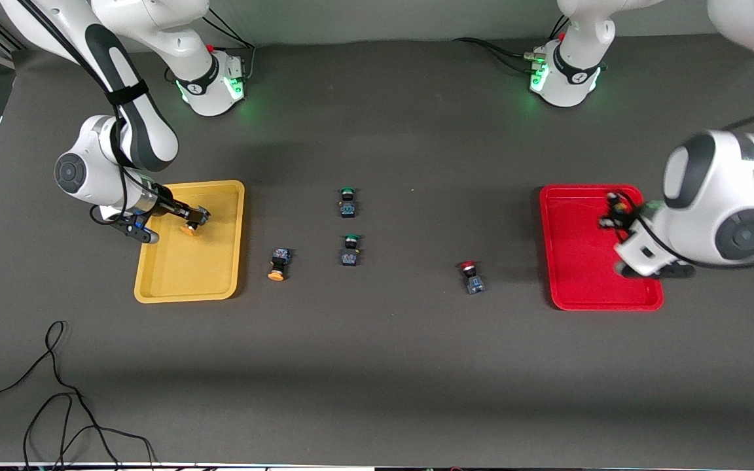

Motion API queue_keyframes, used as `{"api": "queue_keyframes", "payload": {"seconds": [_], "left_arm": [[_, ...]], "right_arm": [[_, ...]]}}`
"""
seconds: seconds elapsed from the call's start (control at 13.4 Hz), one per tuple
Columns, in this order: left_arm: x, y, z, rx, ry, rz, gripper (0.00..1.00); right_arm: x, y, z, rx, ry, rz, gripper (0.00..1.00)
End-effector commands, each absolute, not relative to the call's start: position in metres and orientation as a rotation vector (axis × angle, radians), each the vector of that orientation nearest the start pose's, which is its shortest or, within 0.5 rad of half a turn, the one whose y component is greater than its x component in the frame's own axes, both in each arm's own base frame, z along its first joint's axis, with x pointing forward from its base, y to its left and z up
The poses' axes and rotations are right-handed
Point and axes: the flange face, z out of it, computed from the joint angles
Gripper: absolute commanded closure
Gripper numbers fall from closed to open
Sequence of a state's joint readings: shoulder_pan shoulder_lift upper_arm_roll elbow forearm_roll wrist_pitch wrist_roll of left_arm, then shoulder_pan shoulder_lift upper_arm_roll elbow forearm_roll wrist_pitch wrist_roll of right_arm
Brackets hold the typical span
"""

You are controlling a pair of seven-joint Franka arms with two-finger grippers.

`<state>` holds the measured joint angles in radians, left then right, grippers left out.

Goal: Place red and yellow buttons in trays
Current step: 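Release the yellow button while the left gripper releases the red button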

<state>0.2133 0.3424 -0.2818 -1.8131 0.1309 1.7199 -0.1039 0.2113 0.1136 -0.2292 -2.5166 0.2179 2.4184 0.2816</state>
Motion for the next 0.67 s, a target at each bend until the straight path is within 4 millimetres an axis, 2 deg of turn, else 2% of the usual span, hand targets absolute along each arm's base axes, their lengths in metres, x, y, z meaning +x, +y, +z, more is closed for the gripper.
{"api": "queue_keyframes", "payload": {"seconds": [0.0, 0.07, 0.15, 0.3, 0.37, 0.45, 0.52, 0.6], "left_arm": [[0.562, -0.012, 0.252, -3.009, 0.090, 0.624, 1.00], [0.561, -0.014, 0.235, -3.020, 0.100, 0.602, 1.00], [0.561, -0.015, 0.223, -3.027, 0.105, 0.609, 1.00], [0.557, -0.015, 0.200, -3.027, 0.090, 0.664, 1.00], [0.556, -0.016, 0.195, -3.025, 0.091, 0.680, 0.94], [0.555, -0.013, 0.195, -3.024, 0.080, 0.690, 0.49], [0.554, -0.001, 0.199, -3.030, 0.040, 0.705, 0.08], [0.555, 0.002, 0.211, -3.021, 0.032, 0.716, 0.02]], "right_arm": [[0.454, 0.024, 0.243, -2.958, 0.639, 0.258, 0.00], [0.457, 0.040, 0.260, -2.955, 0.605, 0.214, 0.00], [0.460, 0.048, 0.275, -2.952, 0.580, 0.168, 0.00], [0.490, 0.071, 0.310, -2.948, 0.509, 0.048, 0.00], [0.505, 0.092, 0.326, -2.942, 0.465, 0.035, 0.00], [0.520, 0.116, 0.334, -2.944, 0.486, 0.069, 0.00], [0.529, 0.147, 0.340, -2.960, 0.511, 0.120, 0.00], [0.534, 0.177, 0.341, -2.980, 0.500, 0.148, 0.00]]}}
